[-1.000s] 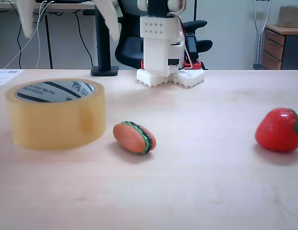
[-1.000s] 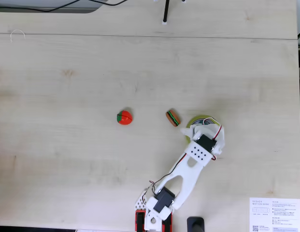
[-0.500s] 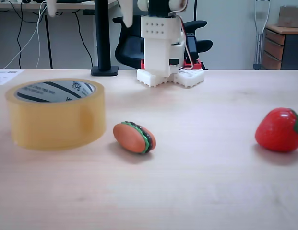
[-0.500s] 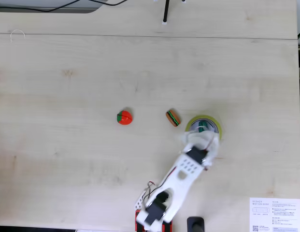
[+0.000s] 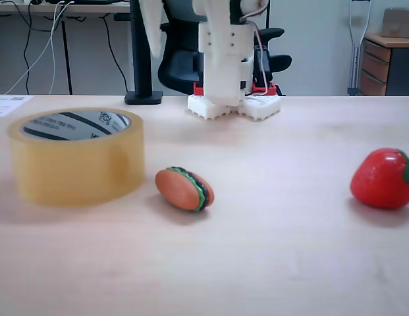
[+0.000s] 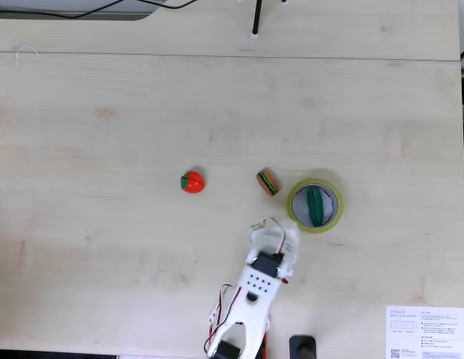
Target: Grasp a cucumber and put it in the hole.
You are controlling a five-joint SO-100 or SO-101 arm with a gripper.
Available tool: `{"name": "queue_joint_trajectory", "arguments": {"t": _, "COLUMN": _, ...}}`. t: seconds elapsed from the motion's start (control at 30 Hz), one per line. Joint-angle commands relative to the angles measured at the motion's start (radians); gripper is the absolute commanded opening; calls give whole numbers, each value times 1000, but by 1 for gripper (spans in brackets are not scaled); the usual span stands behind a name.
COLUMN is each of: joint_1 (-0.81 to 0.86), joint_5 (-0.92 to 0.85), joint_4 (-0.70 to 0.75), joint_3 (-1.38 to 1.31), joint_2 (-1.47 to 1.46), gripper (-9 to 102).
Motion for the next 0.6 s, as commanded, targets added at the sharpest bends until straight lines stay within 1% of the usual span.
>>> {"name": "queue_joint_trajectory", "arguments": {"t": 0.0, "joint_1": -11, "joint_5": 23, "joint_4": -28, "joint_3": 29, "joint_2": 71, "gripper": 17}}
{"name": "queue_joint_trajectory", "arguments": {"t": 0.2, "joint_1": -11, "joint_5": 41, "joint_4": -28, "joint_3": 81, "joint_2": 112, "gripper": 14}}
{"name": "queue_joint_trajectory", "arguments": {"t": 0.33, "joint_1": -11, "joint_5": 74, "joint_4": -28, "joint_3": 135, "joint_2": 189, "gripper": 13}}
{"name": "queue_joint_trajectory", "arguments": {"t": 0.57, "joint_1": -12, "joint_5": 86, "joint_4": -32, "joint_3": 166, "joint_2": 281, "gripper": 15}}
